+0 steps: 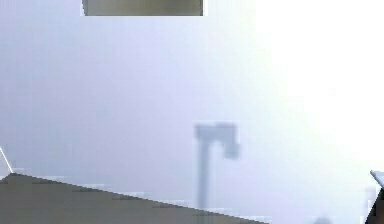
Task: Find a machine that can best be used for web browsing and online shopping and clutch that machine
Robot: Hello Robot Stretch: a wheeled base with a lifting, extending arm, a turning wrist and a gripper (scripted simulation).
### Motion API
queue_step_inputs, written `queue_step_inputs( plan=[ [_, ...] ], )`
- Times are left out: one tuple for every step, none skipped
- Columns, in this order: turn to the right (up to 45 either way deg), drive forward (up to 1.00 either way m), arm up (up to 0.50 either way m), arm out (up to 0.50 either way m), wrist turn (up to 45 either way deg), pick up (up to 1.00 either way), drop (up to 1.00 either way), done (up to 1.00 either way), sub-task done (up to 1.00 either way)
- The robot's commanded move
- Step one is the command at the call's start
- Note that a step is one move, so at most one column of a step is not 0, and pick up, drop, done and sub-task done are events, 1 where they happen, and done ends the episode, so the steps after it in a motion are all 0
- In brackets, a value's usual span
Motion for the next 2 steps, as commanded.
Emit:
queue_step_inputs(
  plan=[
    [0.0,0.25,0.0,0.0,0.0,0.0,0.0,0.0,0.0],
    [45.0,0.0,0.0,0.0,0.0,0.0,0.0,0.0,0.0]
  ],
)
